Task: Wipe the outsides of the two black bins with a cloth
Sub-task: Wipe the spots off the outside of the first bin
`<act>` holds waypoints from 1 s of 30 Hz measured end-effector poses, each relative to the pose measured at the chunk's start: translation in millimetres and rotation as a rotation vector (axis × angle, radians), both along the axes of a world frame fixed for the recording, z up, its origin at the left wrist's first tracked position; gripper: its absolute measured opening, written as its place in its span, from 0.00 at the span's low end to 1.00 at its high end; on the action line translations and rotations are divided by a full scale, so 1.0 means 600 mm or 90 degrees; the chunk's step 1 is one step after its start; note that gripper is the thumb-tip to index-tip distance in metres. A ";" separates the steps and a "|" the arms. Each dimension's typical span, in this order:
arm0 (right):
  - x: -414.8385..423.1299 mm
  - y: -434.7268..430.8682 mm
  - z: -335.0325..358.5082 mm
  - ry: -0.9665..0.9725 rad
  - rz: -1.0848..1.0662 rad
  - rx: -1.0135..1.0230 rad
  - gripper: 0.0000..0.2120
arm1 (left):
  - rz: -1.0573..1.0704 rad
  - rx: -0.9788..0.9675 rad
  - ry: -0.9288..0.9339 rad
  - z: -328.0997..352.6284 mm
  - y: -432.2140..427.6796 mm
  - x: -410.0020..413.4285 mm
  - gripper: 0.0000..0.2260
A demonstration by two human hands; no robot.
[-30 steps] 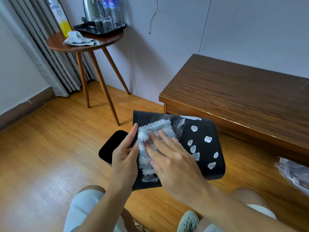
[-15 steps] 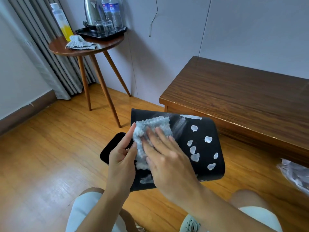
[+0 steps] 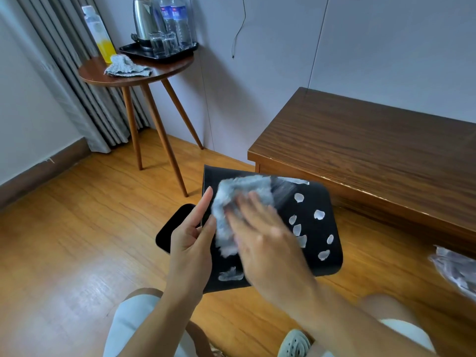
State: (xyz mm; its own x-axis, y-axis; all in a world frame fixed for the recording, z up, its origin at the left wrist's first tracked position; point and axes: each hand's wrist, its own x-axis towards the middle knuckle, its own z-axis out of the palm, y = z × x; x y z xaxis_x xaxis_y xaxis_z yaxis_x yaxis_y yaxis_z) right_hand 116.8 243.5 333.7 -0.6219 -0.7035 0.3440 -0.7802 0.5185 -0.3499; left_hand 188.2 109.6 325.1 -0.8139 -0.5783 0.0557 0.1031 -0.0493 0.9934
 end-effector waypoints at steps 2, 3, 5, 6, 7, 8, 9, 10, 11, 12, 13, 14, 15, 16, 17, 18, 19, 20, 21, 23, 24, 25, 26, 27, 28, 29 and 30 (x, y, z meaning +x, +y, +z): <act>0.014 0.001 -0.005 0.023 0.036 -0.006 0.23 | 0.002 0.011 0.009 -0.002 -0.001 0.002 0.21; 0.005 0.001 -0.007 0.031 0.036 -0.007 0.23 | 0.002 0.011 0.011 -0.002 -0.001 0.003 0.21; -0.028 -0.001 -0.004 0.018 -0.004 -0.008 0.23 | 0.001 0.021 0.012 0.003 0.001 0.006 0.20; -0.050 -0.001 0.004 -0.003 -0.041 -0.009 0.23 | 0.004 0.028 0.010 0.006 0.002 0.007 0.20; -0.071 0.001 0.012 -0.035 -0.081 -0.009 0.23 | 0.006 0.029 0.011 0.009 0.003 0.007 0.20; -0.088 0.003 0.019 -0.068 -0.113 -0.014 0.23 | 0.008 0.021 0.013 0.012 0.004 0.007 0.21; -0.098 0.006 0.023 -0.092 -0.130 -0.023 0.23 | 0.009 0.008 0.015 0.016 0.005 0.008 0.21; -0.099 0.007 0.024 -0.101 -0.134 -0.031 0.23 | 0.006 0.005 0.018 0.019 0.006 0.008 0.22; -0.093 0.005 0.024 -0.098 -0.129 -0.034 0.23 | -0.001 0.016 0.023 0.022 0.006 0.007 0.23; -0.080 0.001 0.022 -0.080 -0.115 -0.032 0.23 | -0.009 0.035 0.024 0.024 0.005 0.007 0.25; -0.061 -0.005 0.018 -0.054 -0.092 -0.027 0.23 | -0.013 0.049 0.020 0.026 0.004 0.006 0.26; -0.037 -0.010 0.011 -0.032 -0.063 -0.022 0.24 | -0.011 0.055 0.013 0.025 0.004 0.005 0.26; -0.013 -0.014 0.002 -0.020 -0.031 -0.018 0.25 | -0.003 0.052 0.008 0.023 0.005 0.005 0.25; 0.008 -0.014 -0.005 -0.008 -0.001 -0.014 0.26 | 0.005 0.051 0.005 0.021 0.005 0.007 0.24; 0.020 -0.014 -0.009 0.006 0.019 -0.013 0.26 | 0.013 0.055 0.006 0.020 0.006 0.008 0.23; 0.021 -0.012 -0.011 0.021 0.029 -0.011 0.26 | 0.017 0.062 0.006 0.019 0.007 0.010 0.22; 0.015 -0.009 -0.012 0.032 0.029 -0.007 0.25 | 0.017 0.067 0.006 0.018 0.009 0.012 0.20; 0.004 -0.008 -0.012 0.035 0.018 -0.004 0.24 | 0.017 0.068 0.003 0.019 0.009 0.015 0.20; -0.011 -0.006 -0.008 0.029 -0.006 -0.005 0.23 | 0.017 0.066 0.002 0.022 0.010 0.016 0.20; -0.045 -0.002 0.001 -0.011 -0.073 -0.016 0.22 | 0.017 0.063 0.007 0.030 0.010 0.016 0.20; -0.058 0.001 0.004 -0.035 -0.097 -0.023 0.23 | 0.017 0.061 0.008 0.032 0.010 0.016 0.20; -0.065 0.002 0.006 -0.053 -0.109 -0.031 0.23 | 0.018 0.057 0.009 0.034 0.010 0.016 0.20; -0.066 0.001 0.008 -0.059 -0.115 -0.041 0.23 | 0.019 0.054 0.011 0.036 0.010 0.017 0.20; -0.060 -0.002 0.009 -0.057 -0.116 -0.049 0.23 | 0.020 0.052 0.013 0.038 0.010 0.017 0.20; -0.049 -0.006 0.011 -0.048 -0.109 -0.055 0.23 | 0.020 0.050 0.013 0.039 0.008 0.016 0.20; -0.033 -0.012 0.012 -0.033 -0.092 -0.058 0.23 | 0.017 0.048 0.011 0.038 0.007 0.014 0.20; -0.015 -0.017 0.010 -0.014 -0.064 -0.055 0.22 | 0.014 0.049 0.011 0.036 0.005 0.013 0.20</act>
